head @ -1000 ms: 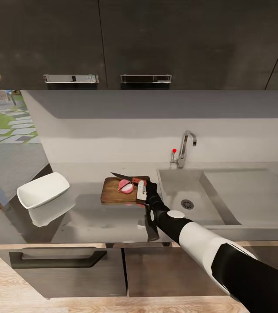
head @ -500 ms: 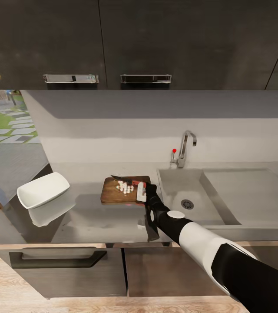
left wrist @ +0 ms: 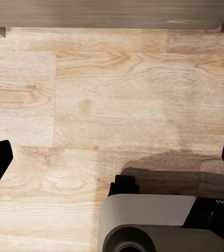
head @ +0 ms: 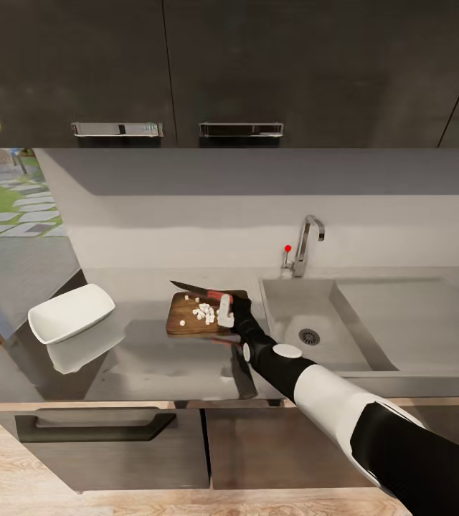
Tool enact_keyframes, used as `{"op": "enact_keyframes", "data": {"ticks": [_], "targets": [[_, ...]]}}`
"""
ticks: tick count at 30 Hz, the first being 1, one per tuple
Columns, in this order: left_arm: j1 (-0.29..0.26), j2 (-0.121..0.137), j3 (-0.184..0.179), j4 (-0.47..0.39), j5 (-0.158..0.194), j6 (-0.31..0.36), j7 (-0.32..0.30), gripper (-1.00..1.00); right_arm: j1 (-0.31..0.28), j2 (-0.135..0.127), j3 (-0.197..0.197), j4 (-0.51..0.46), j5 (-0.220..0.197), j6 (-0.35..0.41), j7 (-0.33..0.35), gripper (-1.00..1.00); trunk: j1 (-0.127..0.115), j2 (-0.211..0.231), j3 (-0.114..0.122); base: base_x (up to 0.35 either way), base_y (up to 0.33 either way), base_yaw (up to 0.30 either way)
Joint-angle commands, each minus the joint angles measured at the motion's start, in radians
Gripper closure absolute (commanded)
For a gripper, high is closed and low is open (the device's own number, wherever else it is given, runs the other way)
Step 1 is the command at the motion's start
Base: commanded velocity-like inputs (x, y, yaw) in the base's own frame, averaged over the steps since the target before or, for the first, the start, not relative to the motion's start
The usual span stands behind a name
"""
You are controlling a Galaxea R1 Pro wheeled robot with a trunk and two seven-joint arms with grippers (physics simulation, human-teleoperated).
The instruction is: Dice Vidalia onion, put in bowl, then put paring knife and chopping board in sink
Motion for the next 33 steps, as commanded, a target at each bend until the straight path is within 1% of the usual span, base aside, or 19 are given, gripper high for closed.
{"op": "enact_keyframes", "data": {"ticks": [1,2,4,5,6,9,11,12,13,15,17,18,19,20,21,24,27,29,33], "targets": [[-0.002,0.000,-0.004,0.004,0.006,-0.008,0.001,-1.00,-0.001,0.000,0.002,-0.001,0.007,0.009,-0.003,1.00,0.000,-0.001,-0.001,0.000,0.000,0.000],[-0.002,0.000,-0.004,0.004,0.006,-0.008,0.001,-1.00,-0.001,0.000,-0.005,-0.002,0.007,0.008,-0.003,1.00,0.000,-0.001,-0.001,0.000,0.000,0.000],[-0.002,0.000,-0.004,0.004,0.005,-0.008,0.001,-1.00,-0.001,0.000,-0.043,-0.019,0.007,0.008,-0.003,1.00,0.000,-0.001,-0.001,0.000,0.000,0.000],[-0.002,0.000,-0.004,0.004,0.005,-0.008,0.001,-1.00,-0.001,0.000,-0.068,-0.035,0.007,0.008,-0.003,1.00,0.000,-0.001,-0.001,0.000,0.000,0.000],[-0.002,0.000,-0.004,0.004,0.005,-0.008,0.001,-1.00,-0.001,0.000,-0.115,-0.065,0.007,0.008,-0.001,1.00,0.000,-0.001,-0.001,0.000,0.000,0.000],[-0.002,0.000,-0.004,0.004,0.006,-0.008,0.001,-1.00,-0.001,0.000,-0.291,-0.146,0.004,0.006,0.010,1.00,0.000,-0.001,-0.001,0.000,0.000,0.000],[-0.002,0.000,-0.004,0.004,0.006,-0.008,0.001,-1.00,-0.001,0.000,-0.422,-0.189,-0.010,0.005,0.057,1.00,0.000,-0.001,-0.001,0.000,0.000,0.000],[-0.002,0.000,-0.004,0.004,0.006,-0.008,0.001,-1.00,-0.001,0.000,-0.542,-0.226,-0.032,0.005,0.135,1.00,0.000,-0.001,-0.001,0.000,0.000,0.000],[-0.002,0.000,-0.004,0.004,0.006,-0.008,0.001,-1.00,-0.001,-0.005,-0.627,-0.254,-0.048,0.006,0.203,1.00,0.000,-0.001,-0.001,0.000,0.000,0.000],[-0.002,0.000,-0.004,0.004,0.005,-0.008,0.001,-1.00,-0.001,-0.052,-0.799,-0.307,-0.073,0.011,0.356,1.00,0.000,-0.001,-0.001,0.000,0.000,0.000],[-0.002,-0.001,-0.005,0.004,0.005,-0.008,0.000,-1.00,-0.001,-0.092,-0.948,-0.332,-0.083,0.014,0.496,1.00,0.000,-0.001,-0.001,0.000,0.000,0.000],[-0.002,-0.001,-0.005,0.004,0.005,-0.008,0.000,-1.00,-0.001,-0.107,-1.007,-0.338,-0.084,0.015,0.547,1.00,0.000,-0.001,-0.001,0.000,0.000,0.000],[-0.002,-0.001,-0.005,0.004,0.005,-0.008,0.000,-1.00,-0.001,-0.121,-1.054,-0.338,-0.086,0.015,0.583,1.00,0.000,-0.001,-0.001,0.000,0.000,0.000],[-0.002,-0.001,-0.005,0.004,0.006,-0.008,0.000,-1.00,-0.001,-0.138,-1.087,-0.332,-0.088,0.015,0.606,1.00,0.000,-0.001,-0.001,0.000,0.000,0.000],[-0.002,-0.002,-0.005,0.004,0.005,-0.008,0.000,-1.00,-0.001,-0.202,-1.133,-0.253,-0.092,0.012,0.643,1.00,0.000,-0.001,-0.001,0.000,0.000,0.000],[-0.002,-0.002,-0.005,0.004,0.005,-0.008,0.000,-1.00,-0.001,-0.257,-1.151,-0.135,-0.097,-0.003,0.660,1.00,0.000,-0.001,-0.001,0.000,0.000,0.000],[-0.002,-0.002,-0.005,0.004,0.005,-0.009,0.001,-1.00,-0.001,-0.287,-1.180,-0.085,-0.111,-0.033,0.662,1.00,0.000,-0.001,-0.001,0.000,0.000,0.000],[-0.002,-0.002,-0.005,0.004,0.005,-0.009,0.001,-1.00,-0.001,-0.296,-1.190,-0.070,-0.115,-0.039,0.662,1.00,0.000,-0.001,-0.001,0.000,0.000,0.000],[-0.002,-0.004,-0.004,0.004,0.006,-0.008,0.001,-1.00,-0.001,-0.301,-1.196,-0.014,-0.116,-0.042,0.659,1.00,0.000,-0.001,-0.001,0.000,0.000,0.000]]}}
